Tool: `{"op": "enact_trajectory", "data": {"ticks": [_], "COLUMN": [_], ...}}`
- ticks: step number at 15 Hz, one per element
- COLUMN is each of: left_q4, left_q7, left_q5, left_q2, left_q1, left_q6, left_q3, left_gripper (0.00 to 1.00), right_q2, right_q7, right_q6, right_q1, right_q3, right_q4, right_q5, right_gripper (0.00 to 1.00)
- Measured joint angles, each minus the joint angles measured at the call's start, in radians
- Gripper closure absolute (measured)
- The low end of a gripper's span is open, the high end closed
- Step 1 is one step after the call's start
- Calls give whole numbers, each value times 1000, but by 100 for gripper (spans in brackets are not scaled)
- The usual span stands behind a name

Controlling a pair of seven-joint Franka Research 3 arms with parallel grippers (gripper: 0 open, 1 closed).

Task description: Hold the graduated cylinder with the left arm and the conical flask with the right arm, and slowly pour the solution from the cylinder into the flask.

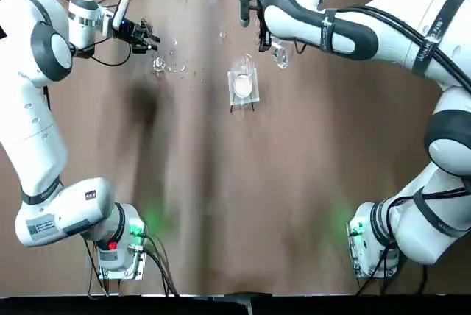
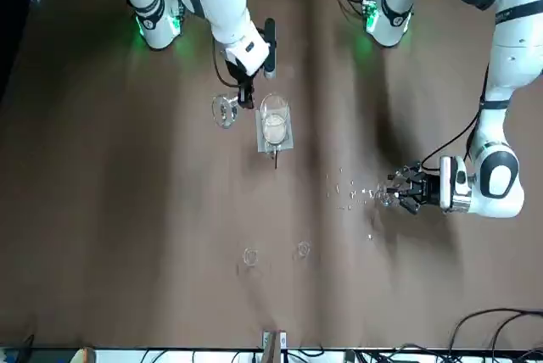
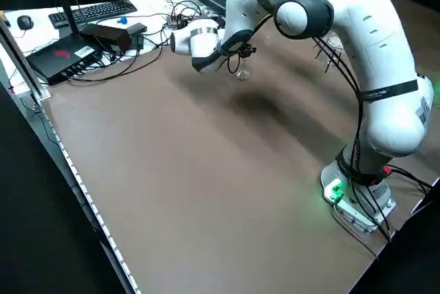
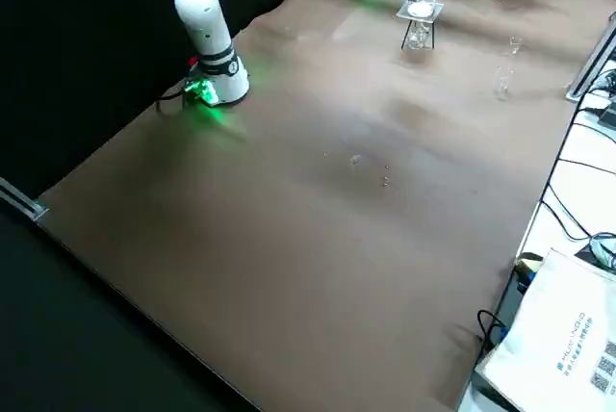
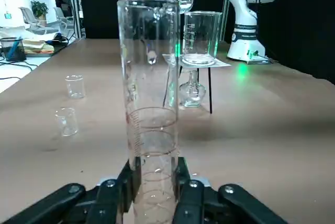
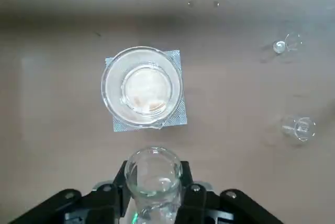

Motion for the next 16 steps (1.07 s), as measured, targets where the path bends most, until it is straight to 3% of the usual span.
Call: {"op": "enact_trajectory", "data": {"ticks": [7, 16], "left_q4": [0, 1], "left_q7": [45, 48], "left_q5": [20, 25], "left_q2": [8, 27], "left_q1": [57, 74], "left_q6": [0, -4], "left_q3": [4, 5], "left_gripper": [66, 65], "right_q2": [77, 89], "right_q7": [53, 62], "right_q6": [2, -5], "right_q1": [29, 56], "right_q3": [0, 0], "right_q4": [66, 71], "right_q5": [-46, -148], "right_gripper": [61, 61]}}
